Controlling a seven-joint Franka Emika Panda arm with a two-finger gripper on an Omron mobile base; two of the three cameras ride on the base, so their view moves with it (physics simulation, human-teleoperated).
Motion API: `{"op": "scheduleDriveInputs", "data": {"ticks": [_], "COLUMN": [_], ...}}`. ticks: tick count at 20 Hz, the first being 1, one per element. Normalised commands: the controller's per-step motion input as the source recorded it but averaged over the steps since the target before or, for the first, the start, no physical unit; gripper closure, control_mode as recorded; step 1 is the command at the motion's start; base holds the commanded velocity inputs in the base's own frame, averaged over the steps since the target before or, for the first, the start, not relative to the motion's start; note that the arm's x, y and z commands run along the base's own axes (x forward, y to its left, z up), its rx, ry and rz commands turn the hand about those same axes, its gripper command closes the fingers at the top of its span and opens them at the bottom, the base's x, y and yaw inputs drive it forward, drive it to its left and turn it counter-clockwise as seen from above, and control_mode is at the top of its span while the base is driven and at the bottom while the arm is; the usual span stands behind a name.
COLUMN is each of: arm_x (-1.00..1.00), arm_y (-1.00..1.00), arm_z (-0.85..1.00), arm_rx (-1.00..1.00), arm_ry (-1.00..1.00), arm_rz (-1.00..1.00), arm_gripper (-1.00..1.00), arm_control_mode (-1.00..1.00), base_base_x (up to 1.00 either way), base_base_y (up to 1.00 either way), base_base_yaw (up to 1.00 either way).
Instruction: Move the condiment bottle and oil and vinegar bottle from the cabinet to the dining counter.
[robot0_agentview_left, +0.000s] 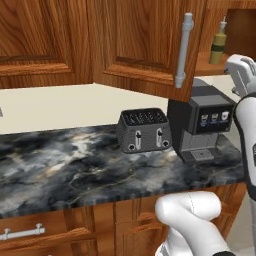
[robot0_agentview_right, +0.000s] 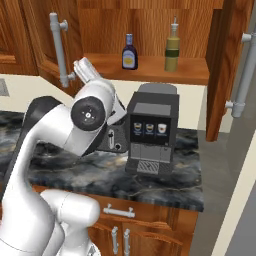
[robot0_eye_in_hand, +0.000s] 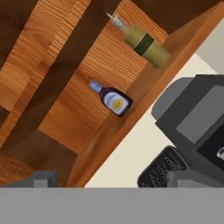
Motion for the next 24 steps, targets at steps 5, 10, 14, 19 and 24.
{"op": "scheduleDriveInputs", "data": {"ticks": [5, 10, 14, 19, 24], "arm_x": [0.68, 0.61, 0.59, 0.4, 0.06], "arm_y": [0.0, 0.03, 0.12, 0.23, 0.43], "arm_z": [-0.19, -0.21, -0.19, -0.14, -0.21], "arm_rx": [0.23, 0.22, 0.2, 0.17, 0.11], "arm_ry": [0.09, 0.06, 0.08, 0.08, 0.03], "arm_rz": [0.17, 0.2, 0.25, 0.25, 0.28], "arm_gripper": [-1.0, -1.0, -1.0, -1.0, -1.0], "arm_control_mode": [-1.0, -1.0, -1.0, -1.0, -1.0], "base_base_x": [0.0, 0.0, 0.0, 0.0, 0.0], "base_base_y": [0.0, 0.0, 0.0, 0.0, 0.0], "base_base_yaw": [0.0, 0.0, 0.0, 0.0, 0.0]}}
